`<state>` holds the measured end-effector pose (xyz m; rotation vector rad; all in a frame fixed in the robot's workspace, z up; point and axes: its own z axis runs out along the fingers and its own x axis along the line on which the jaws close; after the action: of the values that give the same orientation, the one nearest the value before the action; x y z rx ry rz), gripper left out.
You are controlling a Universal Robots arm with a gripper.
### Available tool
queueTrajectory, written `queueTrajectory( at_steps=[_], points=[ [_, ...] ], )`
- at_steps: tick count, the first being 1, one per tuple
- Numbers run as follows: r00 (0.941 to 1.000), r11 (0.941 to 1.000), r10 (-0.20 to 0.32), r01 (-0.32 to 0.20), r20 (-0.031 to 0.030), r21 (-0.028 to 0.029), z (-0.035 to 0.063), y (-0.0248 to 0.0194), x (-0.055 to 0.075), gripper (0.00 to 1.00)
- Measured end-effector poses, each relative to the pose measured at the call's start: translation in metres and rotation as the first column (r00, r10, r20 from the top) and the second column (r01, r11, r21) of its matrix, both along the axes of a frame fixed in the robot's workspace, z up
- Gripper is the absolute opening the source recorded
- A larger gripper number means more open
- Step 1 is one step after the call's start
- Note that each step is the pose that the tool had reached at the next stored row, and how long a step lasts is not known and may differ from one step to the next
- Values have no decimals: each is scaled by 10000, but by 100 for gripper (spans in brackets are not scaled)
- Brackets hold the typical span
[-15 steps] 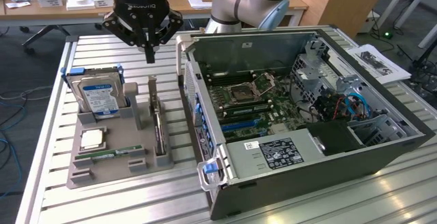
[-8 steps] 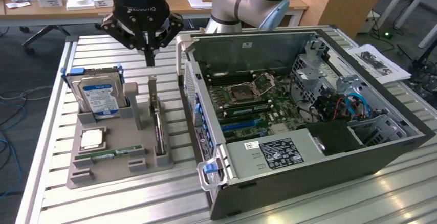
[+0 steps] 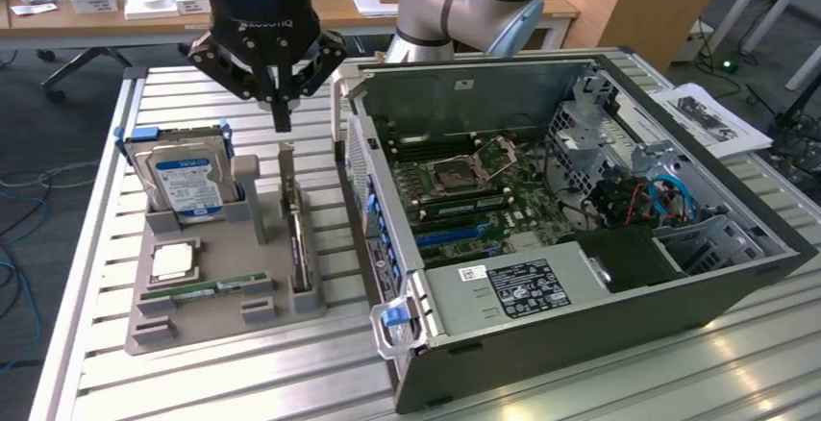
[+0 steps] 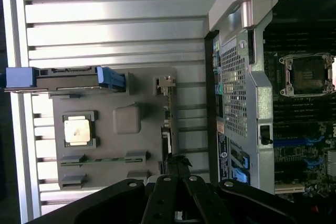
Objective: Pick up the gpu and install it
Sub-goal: 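Reach for the gpu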
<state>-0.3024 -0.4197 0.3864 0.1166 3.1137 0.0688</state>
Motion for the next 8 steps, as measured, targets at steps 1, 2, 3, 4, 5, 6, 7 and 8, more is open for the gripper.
queueTrajectory(
  at_steps=[1, 2, 3, 4, 5, 6, 7, 8],
  points=[
    [10000, 10000, 0, 0, 0, 0, 0, -9, -1, 11],
    [10000, 10000, 0, 0, 0, 0, 0, -18, -1, 11],
    [10000, 10000, 0, 0, 0, 0, 0, -26, -2, 11],
    [10000, 10000, 0, 0, 0, 0, 0, -33, -3, 11],
    [10000, 10000, 0, 0, 1, 0, 0, -40, -3, 11],
    [10000, 10000, 0, 0, 1, 0, 0, -46, -4, 11],
    [10000, 10000, 0, 0, 0, 0, 0, -52, -4, 11],
    [10000, 10000, 0, 0, 0, 0, 0, -57, -5, 11]
  ],
)
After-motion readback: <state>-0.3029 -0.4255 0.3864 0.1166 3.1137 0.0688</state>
